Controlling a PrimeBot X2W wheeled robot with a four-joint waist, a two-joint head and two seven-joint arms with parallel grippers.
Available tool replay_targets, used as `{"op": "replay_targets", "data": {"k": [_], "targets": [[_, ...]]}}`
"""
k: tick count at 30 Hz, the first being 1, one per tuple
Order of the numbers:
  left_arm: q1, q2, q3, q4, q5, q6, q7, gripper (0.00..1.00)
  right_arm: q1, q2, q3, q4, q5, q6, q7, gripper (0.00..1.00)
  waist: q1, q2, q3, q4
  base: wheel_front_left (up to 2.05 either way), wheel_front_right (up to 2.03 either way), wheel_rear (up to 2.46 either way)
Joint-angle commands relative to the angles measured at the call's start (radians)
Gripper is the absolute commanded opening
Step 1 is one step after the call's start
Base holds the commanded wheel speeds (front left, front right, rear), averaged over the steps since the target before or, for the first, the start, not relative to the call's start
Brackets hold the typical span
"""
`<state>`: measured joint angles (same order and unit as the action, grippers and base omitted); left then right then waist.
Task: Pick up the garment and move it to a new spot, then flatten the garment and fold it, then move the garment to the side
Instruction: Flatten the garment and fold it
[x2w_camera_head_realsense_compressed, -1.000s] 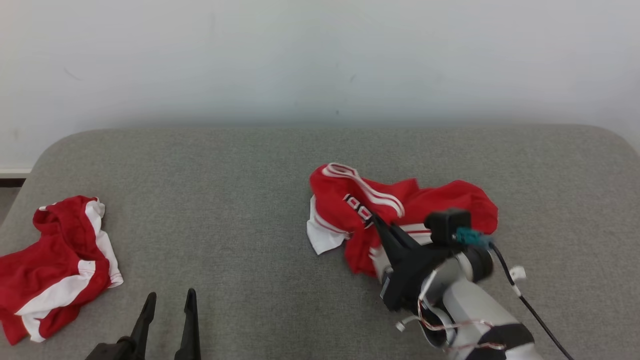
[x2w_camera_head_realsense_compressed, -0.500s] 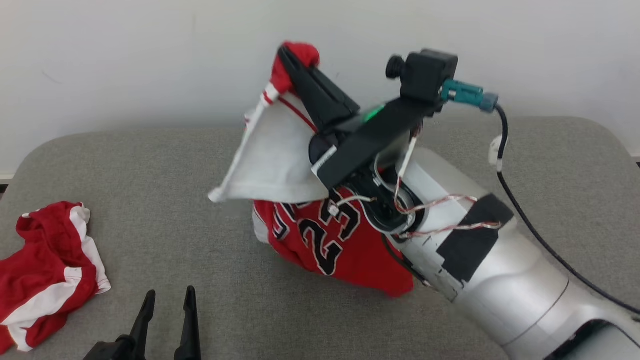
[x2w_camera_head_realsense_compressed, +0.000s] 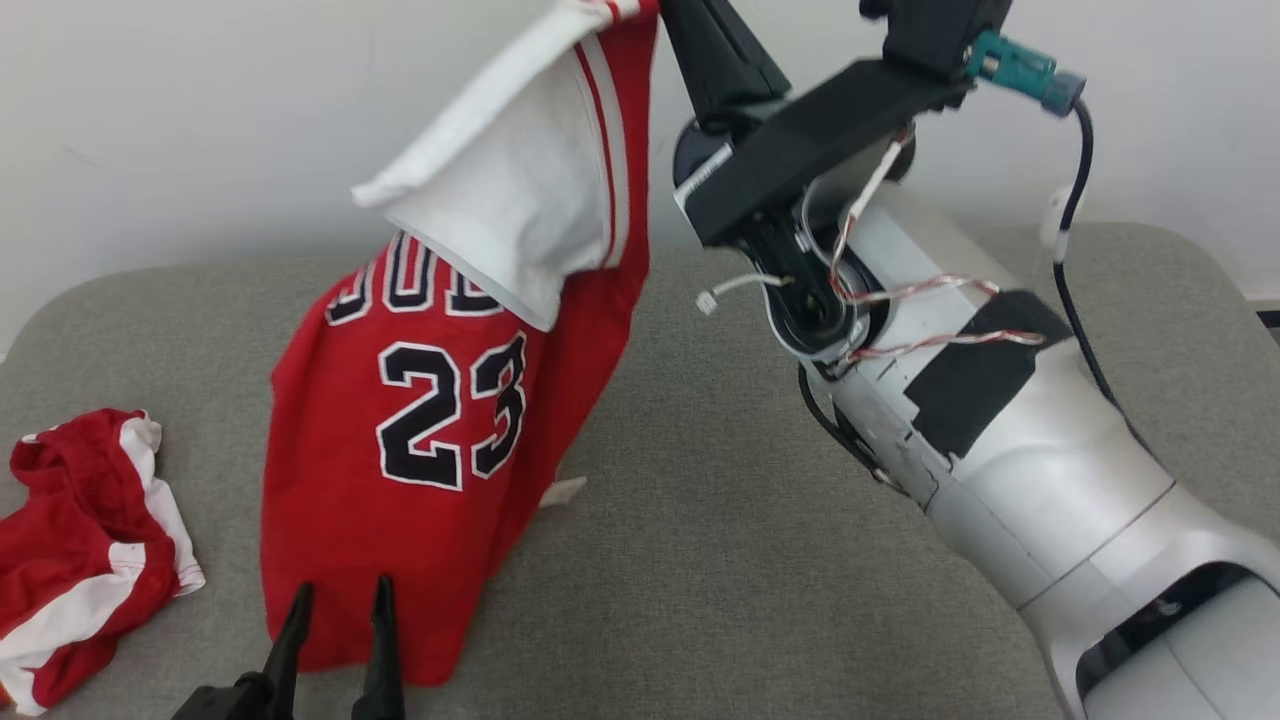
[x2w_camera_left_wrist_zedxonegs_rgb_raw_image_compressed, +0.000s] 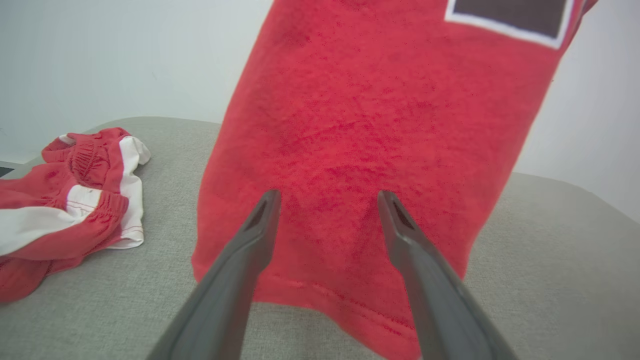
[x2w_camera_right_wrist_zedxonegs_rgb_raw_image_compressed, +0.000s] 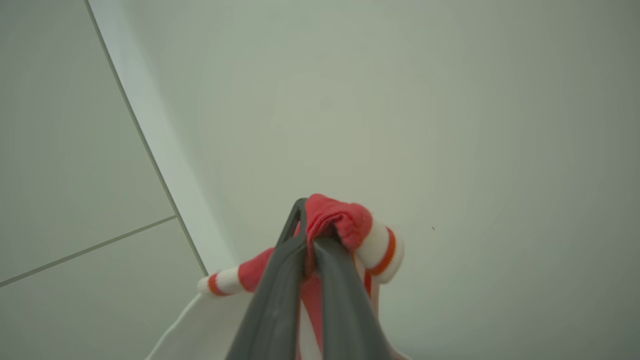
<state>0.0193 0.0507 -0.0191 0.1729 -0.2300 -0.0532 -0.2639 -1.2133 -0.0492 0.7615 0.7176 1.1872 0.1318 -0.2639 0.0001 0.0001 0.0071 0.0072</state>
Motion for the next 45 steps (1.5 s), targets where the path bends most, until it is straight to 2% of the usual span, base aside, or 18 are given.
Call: {"op": "replay_targets", "data": {"k": [1,4,7,15,19,25,26,27,28,33,37,40,45], "targets": [[-0.002,0.000,-0.002,-0.004,-0.006,0.002,-0.001,1.00,0.064,-0.002,-0.015,0.065,-0.038,-0.002,0.000,0.00,-0.0001,-0.0001,0.014,-0.019,0.00,0.00,0.00],[-0.006,0.000,-0.003,-0.008,-0.009,0.007,-0.001,1.00,0.124,-0.002,-0.080,0.151,-0.114,-0.002,-0.001,0.00,-0.0001,-0.0001,0.030,-0.041,0.00,0.00,0.00],[-0.016,0.000,-0.004,-0.011,-0.004,0.008,-0.001,1.00,0.188,-0.010,-0.188,0.205,-0.199,-0.002,0.000,0.00,-0.0001,-0.0001,0.044,-0.060,0.00,0.00,0.00],[-0.031,0.000,0.005,-0.011,0.002,0.007,-0.001,1.00,0.373,-0.074,-0.385,0.165,-0.384,-0.002,-0.001,0.00,-0.0001,-0.0001,0.055,-0.093,0.00,0.00,0.00],[-0.036,0.000,0.008,-0.010,0.003,0.005,-0.001,1.00,0.490,-0.102,-0.410,0.134,-0.458,-0.002,0.008,0.00,-0.0001,-0.0001,0.061,-0.104,0.00,0.00,0.00],[-0.047,0.000,0.008,-0.006,0.004,0.004,-0.001,1.00,0.589,-0.166,-0.410,0.144,-0.593,-0.002,0.106,0.00,-0.0001,-0.0001,0.069,-0.113,0.00,0.00,0.00],[-0.048,0.000,0.007,-0.004,0.004,0.004,-0.001,1.00,0.598,-0.178,-0.411,0.150,-0.628,-0.002,0.123,0.08,-0.0001,-0.0001,0.069,-0.113,0.00,0.00,0.00],[-0.048,0.000,0.006,-0.002,0.004,0.003,-0.001,1.00,0.605,-0.190,-0.411,0.157,-0.670,-0.002,0.140,0.83,-0.0001,-0.0001,0.067,-0.113,0.00,0.00,0.00],[-0.049,0.000,0.005,-0.001,0.004,0.002,-0.001,1.00,0.613,-0.196,-0.412,0.159,-0.702,-0.002,0.156,1.00,-0.0001,-0.0001,0.065,-0.113,0.00,0.00,0.00],[-0.040,0.000,0.001,0.005,0.000,0.006,-0.001,1.00,0.655,-0.220,-0.457,0.132,-0.860,-0.002,0.223,1.00,-0.0001,-0.0001,0.047,-0.108,0.00,0.00,0.00],[-0.026,0.000,0.005,0.006,0.000,0.006,-0.001,1.00,0.717,-0.220,-0.532,0.053,-0.949,-0.002,0.234,1.00,-0.0001,-0.0001,0.030,-0.105,0.00,0.00,0.00],[-0.015,0.000,0.007,0.007,0.000,0.006,-0.001,1.00,0.776,-0.207,-0.608,-0.040,-1.022,-0.002,0.201,1.00,-0.0001,-0.0001,0.017,-0.103,0.00,0.00,0.00],[-0.007,0.000,0.009,0.009,0.002,0.006,-0.001,1.00,0.906,-0.137,-0.702,-0.247,-1.126,-0.002,0.083,1.00,-0.0001,-0.0001,-0.001,-0.104,0.00,0.00,0.00]]}}
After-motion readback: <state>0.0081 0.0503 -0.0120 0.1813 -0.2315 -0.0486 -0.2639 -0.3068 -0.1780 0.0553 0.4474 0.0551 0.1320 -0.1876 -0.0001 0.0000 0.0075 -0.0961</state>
